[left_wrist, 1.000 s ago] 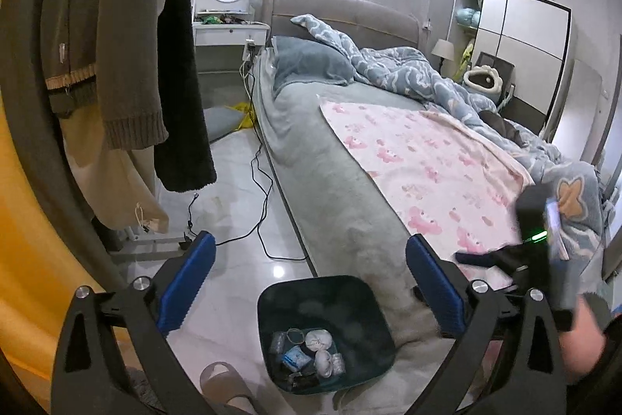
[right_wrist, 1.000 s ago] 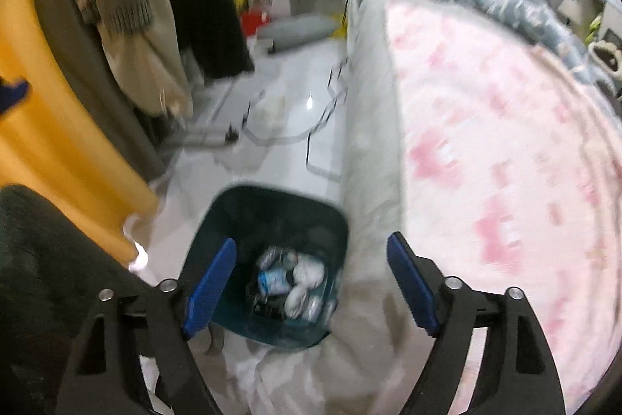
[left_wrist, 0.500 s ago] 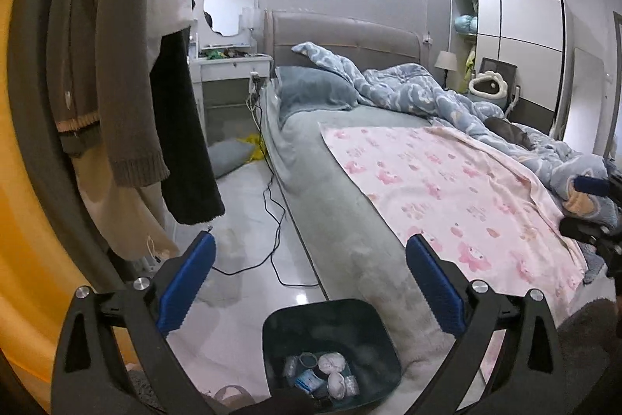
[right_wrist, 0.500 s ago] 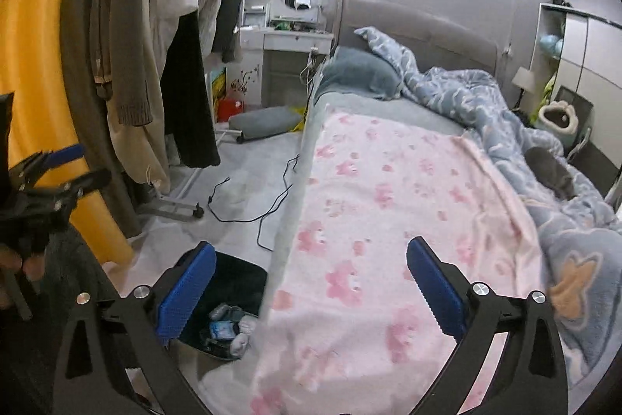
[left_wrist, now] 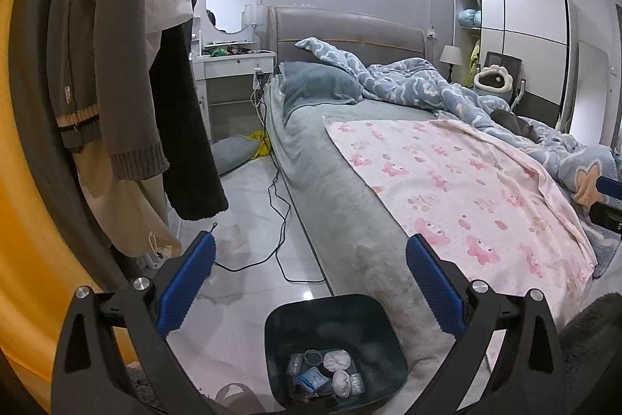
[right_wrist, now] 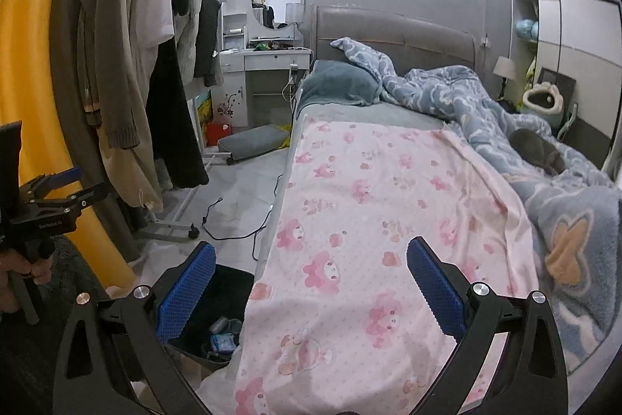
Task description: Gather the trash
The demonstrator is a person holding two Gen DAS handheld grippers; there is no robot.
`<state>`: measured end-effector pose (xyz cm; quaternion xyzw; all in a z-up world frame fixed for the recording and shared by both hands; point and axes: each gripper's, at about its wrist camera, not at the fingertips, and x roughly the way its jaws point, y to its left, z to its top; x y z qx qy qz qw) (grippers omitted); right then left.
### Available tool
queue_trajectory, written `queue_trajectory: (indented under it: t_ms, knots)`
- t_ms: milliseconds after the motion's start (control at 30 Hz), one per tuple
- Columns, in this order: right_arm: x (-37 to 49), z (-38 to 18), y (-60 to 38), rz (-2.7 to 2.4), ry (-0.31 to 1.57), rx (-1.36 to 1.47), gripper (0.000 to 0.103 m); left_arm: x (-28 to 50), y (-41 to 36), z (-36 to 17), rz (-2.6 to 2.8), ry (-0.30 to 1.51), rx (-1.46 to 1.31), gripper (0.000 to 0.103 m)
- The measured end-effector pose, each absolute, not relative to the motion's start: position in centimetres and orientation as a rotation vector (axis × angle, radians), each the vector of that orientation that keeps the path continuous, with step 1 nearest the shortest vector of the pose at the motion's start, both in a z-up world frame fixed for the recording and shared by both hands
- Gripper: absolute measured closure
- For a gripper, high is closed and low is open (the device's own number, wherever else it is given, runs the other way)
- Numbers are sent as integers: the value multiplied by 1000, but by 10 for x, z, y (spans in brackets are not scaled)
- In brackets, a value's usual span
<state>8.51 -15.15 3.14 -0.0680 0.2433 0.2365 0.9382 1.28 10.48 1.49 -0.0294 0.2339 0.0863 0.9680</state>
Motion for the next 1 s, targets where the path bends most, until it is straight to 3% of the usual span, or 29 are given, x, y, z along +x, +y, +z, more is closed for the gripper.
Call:
queue_trajectory:
  t_ms: [1000]
  knots:
    - [80,32,-149,515,488,-131,3,14,109,11,213,490,-80,3]
